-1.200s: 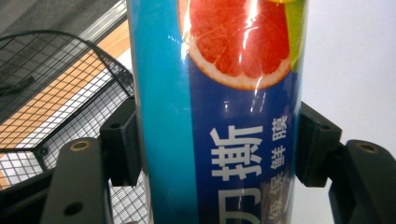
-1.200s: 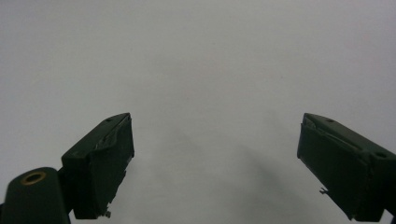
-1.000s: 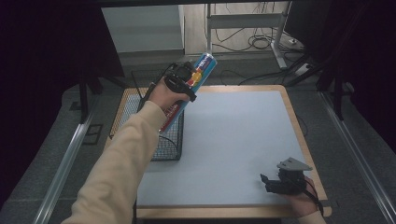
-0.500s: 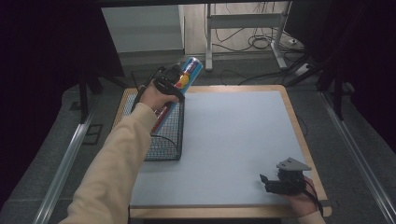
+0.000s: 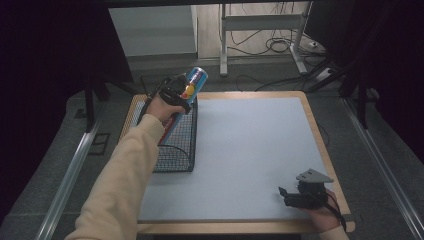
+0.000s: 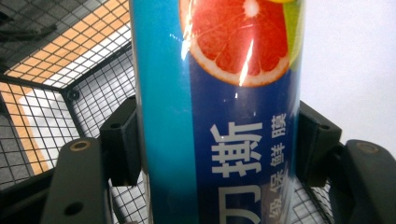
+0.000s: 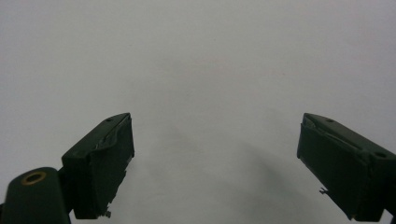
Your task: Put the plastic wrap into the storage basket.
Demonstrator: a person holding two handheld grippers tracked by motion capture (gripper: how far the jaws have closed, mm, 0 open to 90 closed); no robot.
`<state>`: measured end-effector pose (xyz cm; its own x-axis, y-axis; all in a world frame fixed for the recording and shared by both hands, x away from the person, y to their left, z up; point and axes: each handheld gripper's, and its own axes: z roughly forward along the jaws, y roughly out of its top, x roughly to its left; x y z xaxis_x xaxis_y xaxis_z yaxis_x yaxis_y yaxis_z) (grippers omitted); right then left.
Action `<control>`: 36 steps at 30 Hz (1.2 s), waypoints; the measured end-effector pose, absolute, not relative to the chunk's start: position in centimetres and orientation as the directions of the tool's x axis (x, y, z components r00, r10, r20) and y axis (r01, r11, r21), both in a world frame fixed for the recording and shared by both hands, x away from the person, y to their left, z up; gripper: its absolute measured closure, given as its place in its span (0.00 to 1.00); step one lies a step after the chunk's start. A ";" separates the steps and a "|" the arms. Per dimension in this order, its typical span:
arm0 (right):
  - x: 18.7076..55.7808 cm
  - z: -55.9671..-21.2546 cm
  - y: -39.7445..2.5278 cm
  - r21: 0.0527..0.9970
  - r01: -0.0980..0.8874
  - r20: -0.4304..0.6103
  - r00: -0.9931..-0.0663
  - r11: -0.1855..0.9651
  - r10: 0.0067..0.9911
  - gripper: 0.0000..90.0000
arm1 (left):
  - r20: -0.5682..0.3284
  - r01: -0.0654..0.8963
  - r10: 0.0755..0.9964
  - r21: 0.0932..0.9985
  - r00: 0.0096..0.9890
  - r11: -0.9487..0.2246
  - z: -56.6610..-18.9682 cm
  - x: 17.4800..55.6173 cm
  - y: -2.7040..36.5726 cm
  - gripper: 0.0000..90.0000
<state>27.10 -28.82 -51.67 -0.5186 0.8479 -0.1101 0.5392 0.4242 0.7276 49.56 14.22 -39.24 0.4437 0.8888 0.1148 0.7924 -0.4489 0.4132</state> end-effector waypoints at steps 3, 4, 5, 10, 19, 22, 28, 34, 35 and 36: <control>27.2 -51.6 -28.8 0.729 0.539 -0.109 -0.517 0.422 0.849 0.13 | 0.124 0.796 0.893 0.413 0.432 -0.442 -39.8 49.9 14.4 0.35; 27.2 -51.6 -28.8 0.730 0.538 -0.110 -0.518 0.422 0.848 0.13 | 0.134 0.794 0.896 0.421 0.424 -0.439 -40.2 50.0 14.5 0.35; 27.2 -51.6 -28.8 0.730 0.537 -0.111 -0.518 0.423 0.848 0.13 | 0.134 0.795 0.897 0.420 0.421 -0.437 -40.4 50.1 14.5 0.35; 27.2 -51.6 -28.8 0.730 0.537 -0.113 -0.517 0.424 0.849 0.13 | 0.136 0.806 0.898 0.400 0.419 -0.437 -41.5 50.7 14.5 0.35; 27.2 -51.6 -29.0 0.726 0.542 -0.113 -0.512 0.423 0.851 0.13 | 0.157 0.809 0.891 0.375 0.425 -0.452 -42.3 51.8 14.2 0.35; 27.2 -51.7 -28.9 0.725 0.543 -0.113 -0.513 0.424 0.851 0.13 | 0.168 0.808 0.888 0.369 0.427 -0.459 -42.1 52.1 14.1 0.35; 27.1 -51.7 -28.8 0.726 0.542 -0.113 -0.512 0.422 0.852 0.13 | 0.167 0.820 0.888 0.342 0.428 -0.459 -42.8 52.8 13.9 0.35; 27.2 -51.7 -28.8 0.725 0.542 -0.114 -0.514 0.425 0.850 0.13 | 0.190 0.831 0.886 0.308 0.424 -0.464 -43.8 52.9 14.2 0.35; 27.2 -51.7 -28.8 0.726 0.540 -0.116 -0.514 0.426 0.850 0.13 | 0.188 0.835 0.888 0.305 0.420 -0.459 -44.0 52.9 14.2 0.35; 27.2 -51.7 -28.8 0.726 0.540 -0.115 -0.514 0.425 0.850 0.13 | 0.189 0.834 0.888 0.306 0.420 -0.460 -44.0 53.0 14.2 0.35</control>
<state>27.15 -28.83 -51.68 -0.5136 0.8503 -0.1152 0.5404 0.4248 0.7263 52.95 14.22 -43.96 0.4200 0.8876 0.1892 0.8338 -0.4597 0.3057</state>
